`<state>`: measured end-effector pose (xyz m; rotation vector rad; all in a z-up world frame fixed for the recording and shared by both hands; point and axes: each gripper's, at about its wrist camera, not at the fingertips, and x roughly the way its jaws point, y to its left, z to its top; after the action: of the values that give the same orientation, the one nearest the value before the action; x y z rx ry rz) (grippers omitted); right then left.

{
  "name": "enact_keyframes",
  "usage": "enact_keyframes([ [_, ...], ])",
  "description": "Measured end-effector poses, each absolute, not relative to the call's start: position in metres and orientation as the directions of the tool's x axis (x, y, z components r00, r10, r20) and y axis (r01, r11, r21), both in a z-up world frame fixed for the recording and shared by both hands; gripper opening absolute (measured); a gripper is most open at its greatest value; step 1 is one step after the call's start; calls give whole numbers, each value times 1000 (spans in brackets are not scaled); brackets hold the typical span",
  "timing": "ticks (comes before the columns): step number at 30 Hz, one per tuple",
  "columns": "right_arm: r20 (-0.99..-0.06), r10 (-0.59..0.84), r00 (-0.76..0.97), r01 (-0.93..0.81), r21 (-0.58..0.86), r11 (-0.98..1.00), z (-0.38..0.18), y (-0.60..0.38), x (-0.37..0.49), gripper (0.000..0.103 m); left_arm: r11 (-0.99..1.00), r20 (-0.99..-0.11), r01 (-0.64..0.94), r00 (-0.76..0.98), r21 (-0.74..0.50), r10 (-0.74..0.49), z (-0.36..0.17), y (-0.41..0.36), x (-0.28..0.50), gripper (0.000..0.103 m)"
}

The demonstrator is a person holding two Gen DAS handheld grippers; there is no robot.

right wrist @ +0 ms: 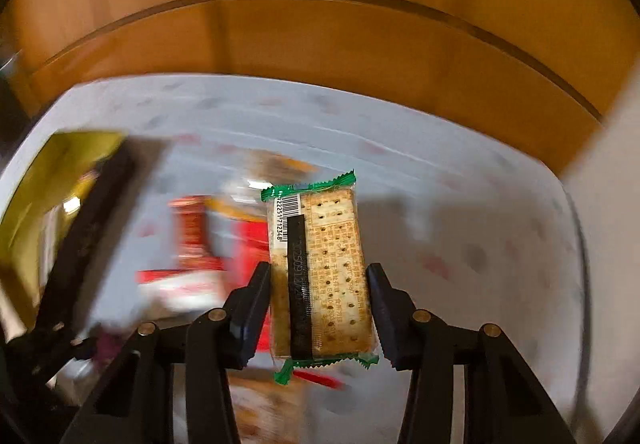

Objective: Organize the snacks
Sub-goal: 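Grasp the green-ended cracker pack with the right gripper while the left holds the purple packet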

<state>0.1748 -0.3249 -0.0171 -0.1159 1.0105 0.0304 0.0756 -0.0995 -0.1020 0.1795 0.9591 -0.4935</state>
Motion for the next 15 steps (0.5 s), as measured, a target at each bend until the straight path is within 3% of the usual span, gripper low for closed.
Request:
enact_keyframes([
  [3, -910, -123, 395, 141, -72, 987, -50, -373, 177, 48, 878, -821, 475, 477, -59, -314, -102, -101, 76, 41],
  [6, -965, -85, 249, 268, -15, 963, -94, -404, 179, 47, 880, -821, 473, 485, -44, -302, -103, -104, 75, 42],
  [10, -963, -21, 268, 228, 43, 973, -94, -394, 186, 48, 885, -829, 465, 478, -41, -290, -102, -104, 76, 42],
  [15, -958, -48, 284, 227, 19, 974, -94, -388, 185, 51, 885, -834, 466, 477, -26, -276, -102, -106, 77, 42],
])
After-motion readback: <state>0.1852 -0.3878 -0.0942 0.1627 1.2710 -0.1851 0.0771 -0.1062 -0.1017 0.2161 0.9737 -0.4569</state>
